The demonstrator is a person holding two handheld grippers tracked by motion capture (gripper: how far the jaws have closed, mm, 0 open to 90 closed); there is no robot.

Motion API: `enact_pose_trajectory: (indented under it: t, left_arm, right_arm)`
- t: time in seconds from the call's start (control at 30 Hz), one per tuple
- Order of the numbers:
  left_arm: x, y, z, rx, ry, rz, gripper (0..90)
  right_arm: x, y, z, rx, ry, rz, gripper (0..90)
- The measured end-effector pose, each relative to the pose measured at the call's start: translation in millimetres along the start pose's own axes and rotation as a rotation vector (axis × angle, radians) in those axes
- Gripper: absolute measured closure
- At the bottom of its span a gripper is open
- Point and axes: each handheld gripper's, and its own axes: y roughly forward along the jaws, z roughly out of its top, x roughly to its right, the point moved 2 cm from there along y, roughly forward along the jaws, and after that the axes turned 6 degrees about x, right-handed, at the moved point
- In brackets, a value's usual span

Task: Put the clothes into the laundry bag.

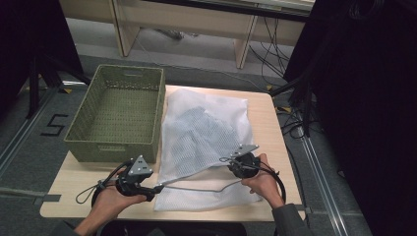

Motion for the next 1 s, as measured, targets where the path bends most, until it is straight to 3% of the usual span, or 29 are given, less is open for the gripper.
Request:
enact_pose_trajectory:
  t: [0.03,0.1,0.13,0.17,0.3,0.33,0.37,0.47,0.67,0.73,0.77,0.8,0.83,0.9,0.93,1.0]
  left_arm:
    - [-1.1,-0.3,-0.6,-0.009,0.015,0.001,36.4]
    - [-0.7,-0.7,-0.8,-0.009,0.004,0.005,36.1]
    - [-0.8,-0.8,-0.3,-0.007,0.001,0.004,36.1]
    - [-1.0,-0.7,-0.2,-0.007,0.004,0.002,36.0]
    - [-0.8,-0.4,-1.1,-0.013,0.006,0.003,35.5]
    - [-0.9,0.0,-0.6,-0.011,0.008,-0.001,35.5]
    - [-0.9,0.7,-1.0,-0.013,0.011,-0.003,35.5]
    - [-0.6,2.0,-2.2,-0.022,0.004,-0.005,35.5]
    - [-3.9,-0.7,-1.3,-0.017,0.008,-0.001,34.9]
    - [-4.6,-1.0,-0.7,-0.008,-0.005,0.006,34.2]
    - [-4.9,-0.8,-1.2,-0.011,-0.006,0.006,34.1]
    - [-5.1,-1.0,-1.4,-0.017,0.001,0.006,33.8]
    - [-4.7,-0.7,-1.7,-0.017,-0.002,0.009,33.5]
    - [-4.1,-0.9,-1.0,-0.011,-0.006,0.008,33.4]
    - [-4.2,-1.6,-0.6,-0.009,0.000,0.008,33.4]
    - [-5.2,-2.6,-0.9,-0.010,-0.002,0.006,33.3]
  right_arm:
    - [-1.4,-3.1,1.1,0.009,-0.016,0.013,76.7]
    - [-8.1,-9.9,8.3,0.079,-0.062,0.011,71.6]
    - [-12.4,-13.5,11.5,0.079,-0.069,0.025,69.8]
    - [-17.0,-11.3,13.8,0.115,-0.082,0.014,69.4]
    - [-22.7,2.4,12.8,0.047,-0.130,0.021,66.9]
    - [-23.4,7.5,11.5,0.058,-0.115,0.000,66.8]
    - [-23.2,8.5,11.0,0.036,-0.113,0.007,68.6]
    - [-22.3,9.2,12.8,0.038,-0.109,0.002,86.9]
    - [-27.3,-17.9,20.7,0.040,-0.125,0.041,90.0]
    - [-27.5,-20.7,20.3,0.036,-0.155,0.065,90.0]
    - [-26.9,-17.3,18.1,0.025,-0.157,0.066,90.0]
    - [-26.1,-8.4,13.2,-0.014,-0.168,0.085,90.0]
    - [-27.1,-3.3,8.8,-0.064,-0.140,0.096,90.0]
    - [-27.2,15.0,-0.9,-0.144,-0.136,0.102,90.0]
    - [-25.2,20.9,-2.8,-0.162,-0.137,0.107,90.0]
    - [-21.3,19.2,0.9,-0.138,-0.111,0.105,85.1]
